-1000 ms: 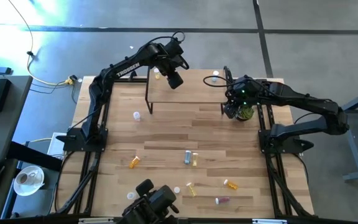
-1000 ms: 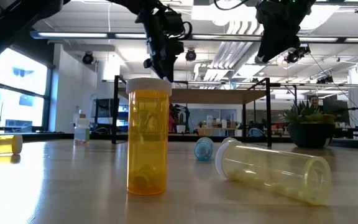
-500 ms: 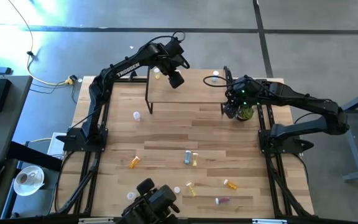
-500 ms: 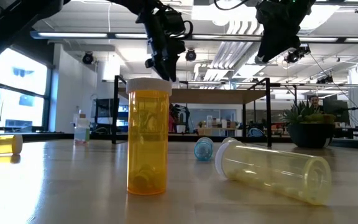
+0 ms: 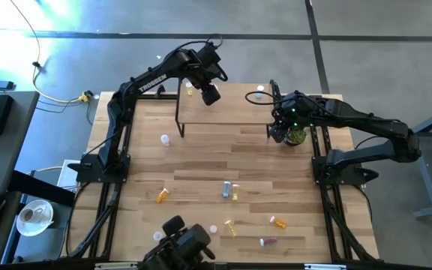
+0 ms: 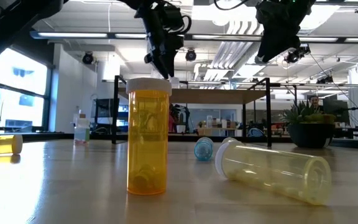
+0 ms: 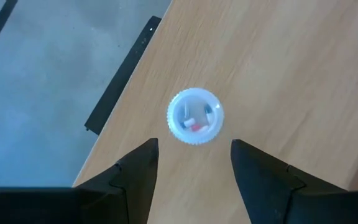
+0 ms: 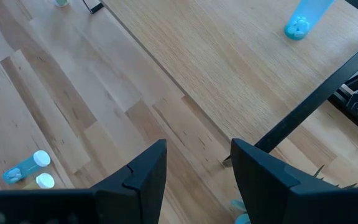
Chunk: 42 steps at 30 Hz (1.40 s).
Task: Pick and place medicine bottles onto shelf by color
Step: Put the top yellow pill bottle on the shelf aligned with the other yellow pill bottle
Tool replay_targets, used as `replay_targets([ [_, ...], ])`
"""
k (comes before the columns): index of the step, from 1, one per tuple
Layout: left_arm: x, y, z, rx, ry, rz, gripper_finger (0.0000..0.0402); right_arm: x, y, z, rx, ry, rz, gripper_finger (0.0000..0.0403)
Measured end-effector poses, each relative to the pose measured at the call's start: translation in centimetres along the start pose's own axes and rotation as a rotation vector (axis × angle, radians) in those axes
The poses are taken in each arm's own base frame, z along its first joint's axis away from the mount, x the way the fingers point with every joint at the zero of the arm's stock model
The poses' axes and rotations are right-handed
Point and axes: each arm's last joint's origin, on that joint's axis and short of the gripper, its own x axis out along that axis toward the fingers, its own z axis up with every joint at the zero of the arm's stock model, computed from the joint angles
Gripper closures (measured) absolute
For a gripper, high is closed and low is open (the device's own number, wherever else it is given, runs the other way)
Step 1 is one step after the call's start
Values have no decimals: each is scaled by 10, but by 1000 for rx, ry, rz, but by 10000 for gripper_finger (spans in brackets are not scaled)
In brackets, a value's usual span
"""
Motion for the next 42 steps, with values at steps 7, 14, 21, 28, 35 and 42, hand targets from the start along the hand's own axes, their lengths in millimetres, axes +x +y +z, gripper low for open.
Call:
replay_targets([
  [7,-30,-2,0,15,-2,-3,210,0,0,0,0,1,0,233],
  [14,-48,-15,-11,62,45,-22,213,-1,4,-5,-10,35,-8,233],
  [21,-53,-45,-10,137,34,-55,229,-3,28,-16,-116,43,51,233],
  [28,-56,-74,-11,201,31,-92,244,14,41,-44,-125,97,-5,233],
  [35,-58,-98,-13,245,31,-117,248,18,56,-64,-122,122,37,233],
  [42,-29,-130,-34,289,137,-142,248,13,69,-74,-137,114,60,233],
])
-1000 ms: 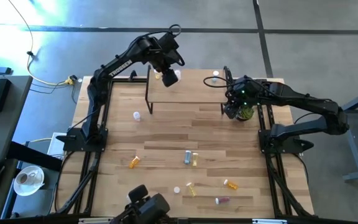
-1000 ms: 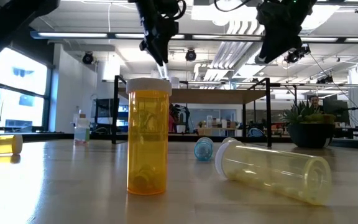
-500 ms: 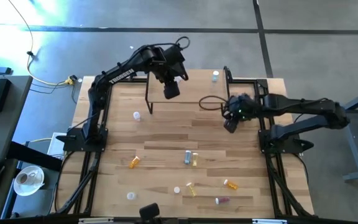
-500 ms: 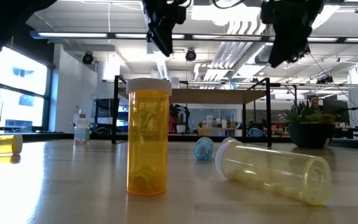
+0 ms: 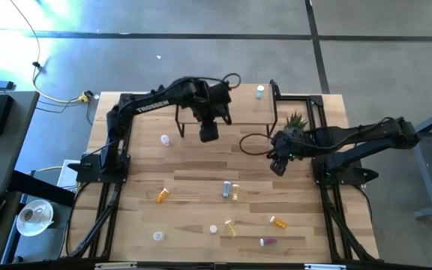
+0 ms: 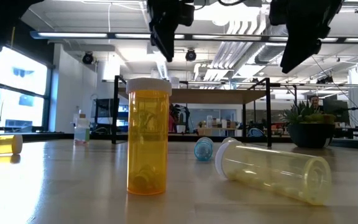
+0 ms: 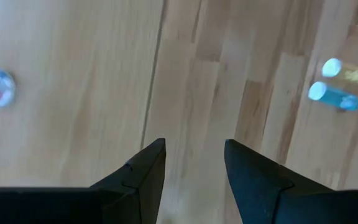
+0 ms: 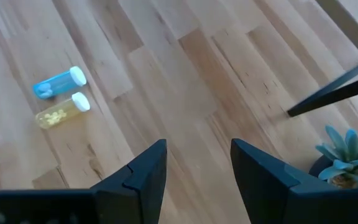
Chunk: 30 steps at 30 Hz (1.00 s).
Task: Pick and place medicine bottles onto shelf by color
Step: Put the top yellow pill bottle on the shelf aligned with the other yellow pill bottle
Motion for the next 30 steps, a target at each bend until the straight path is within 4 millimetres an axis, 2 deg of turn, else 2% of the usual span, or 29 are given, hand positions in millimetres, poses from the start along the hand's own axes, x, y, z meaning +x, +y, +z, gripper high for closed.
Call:
replay_targets([
  [5,26,-19,-17,-8,7,-9,248,-2,6,-4,-8,-25,-11,233],
  [17,40,-64,-82,-65,-192,-55,248,-3,10,-4,29,-24,27,233],
  [30,74,-103,-145,-75,-424,-163,248,2,17,2,120,-54,62,233],
])
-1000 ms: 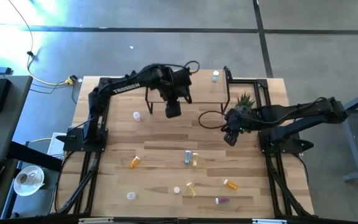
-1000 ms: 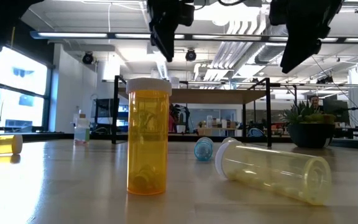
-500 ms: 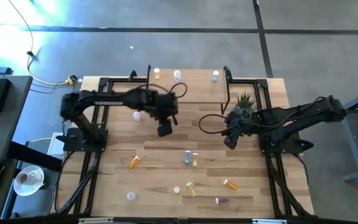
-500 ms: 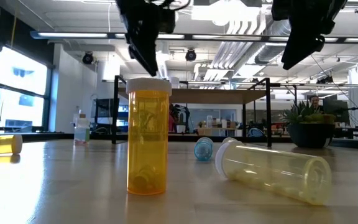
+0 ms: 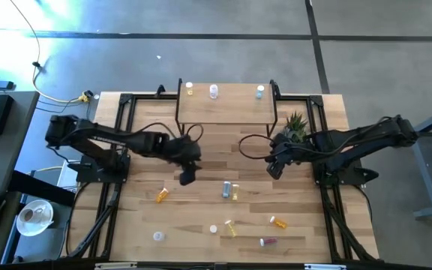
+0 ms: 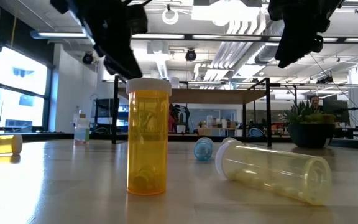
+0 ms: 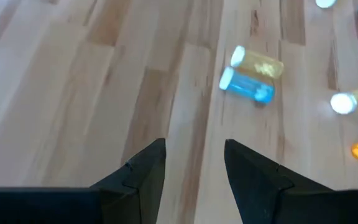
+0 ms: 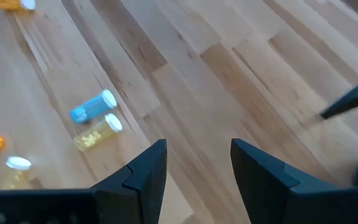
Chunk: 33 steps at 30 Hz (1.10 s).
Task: Pick and place medicine bottles onto shelf by color
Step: Put the top yellow pill bottle on the shelf aligned with the other yellow pill bottle
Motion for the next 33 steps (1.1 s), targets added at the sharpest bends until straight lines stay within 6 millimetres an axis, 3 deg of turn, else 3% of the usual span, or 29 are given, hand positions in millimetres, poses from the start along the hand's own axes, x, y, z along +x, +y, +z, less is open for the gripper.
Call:
replay_targets([
  [6,-1,-10,-24,-9,-81,-24,248,13,10,-1,41,36,12,233],
  [11,-8,-13,-35,-28,-146,-23,248,25,24,0,165,96,124,233],
  [20,-12,-17,-29,58,-226,-13,248,50,53,-5,214,101,203,233],
  [28,-11,-10,-27,46,-229,14,248,74,63,-14,296,160,152,233],
  [33,-11,-9,-27,34,-229,18,248,92,76,-17,310,174,214,233],
])
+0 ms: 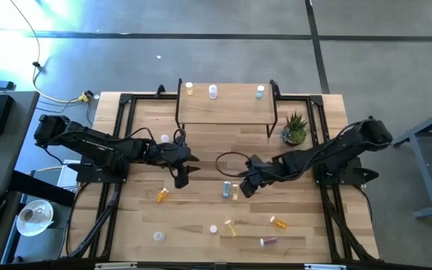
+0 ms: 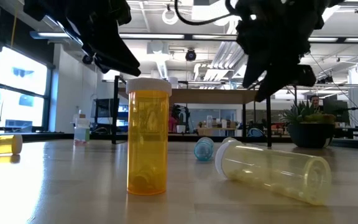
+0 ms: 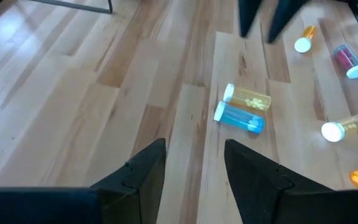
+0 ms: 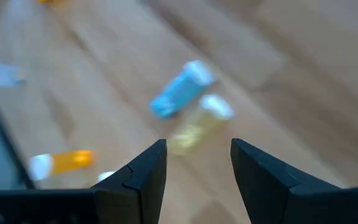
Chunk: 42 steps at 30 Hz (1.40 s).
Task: Pick and place medicine bottles onto shelf by color
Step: Put the top yellow pill bottle on the shelf aligned with the other yellow pill bottle
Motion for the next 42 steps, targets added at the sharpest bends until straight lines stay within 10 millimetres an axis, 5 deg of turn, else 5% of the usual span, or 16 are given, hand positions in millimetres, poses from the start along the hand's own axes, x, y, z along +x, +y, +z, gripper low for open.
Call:
replay_targets([
  [7,0,0,-1,1,6,1,248,25,15,-12,3,-10,92,233],
  [42,0,1,-3,6,35,6,248,72,-13,-5,185,-21,-113,233],
])
